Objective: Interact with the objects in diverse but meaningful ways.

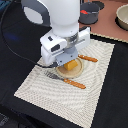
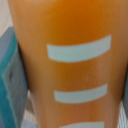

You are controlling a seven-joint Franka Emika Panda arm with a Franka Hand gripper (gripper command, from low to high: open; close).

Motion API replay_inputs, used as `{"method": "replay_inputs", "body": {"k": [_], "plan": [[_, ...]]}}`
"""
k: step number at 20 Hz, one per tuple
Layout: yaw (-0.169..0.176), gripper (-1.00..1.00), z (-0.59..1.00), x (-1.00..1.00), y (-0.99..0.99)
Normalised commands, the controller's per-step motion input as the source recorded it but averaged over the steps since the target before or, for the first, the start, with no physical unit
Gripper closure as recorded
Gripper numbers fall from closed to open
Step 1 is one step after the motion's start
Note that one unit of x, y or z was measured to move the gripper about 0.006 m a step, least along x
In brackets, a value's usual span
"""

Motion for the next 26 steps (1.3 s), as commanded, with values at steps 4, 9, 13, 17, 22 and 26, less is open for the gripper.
{"method": "replay_inputs", "body": {"k": [4,9,13,17,22,26], "plan": [[-0.058,-1.0,0.11,0.64,-0.01],[-0.054,-1.0,0.64,0.55,0.0],[-0.057,-1.0,0.98,0.24,0.0],[-0.044,-1.0,1.0,0.02,0.06],[-0.005,-1.0,1.0,0.01,0.13],[0.0,-1.0,1.0,0.02,0.17]]}}
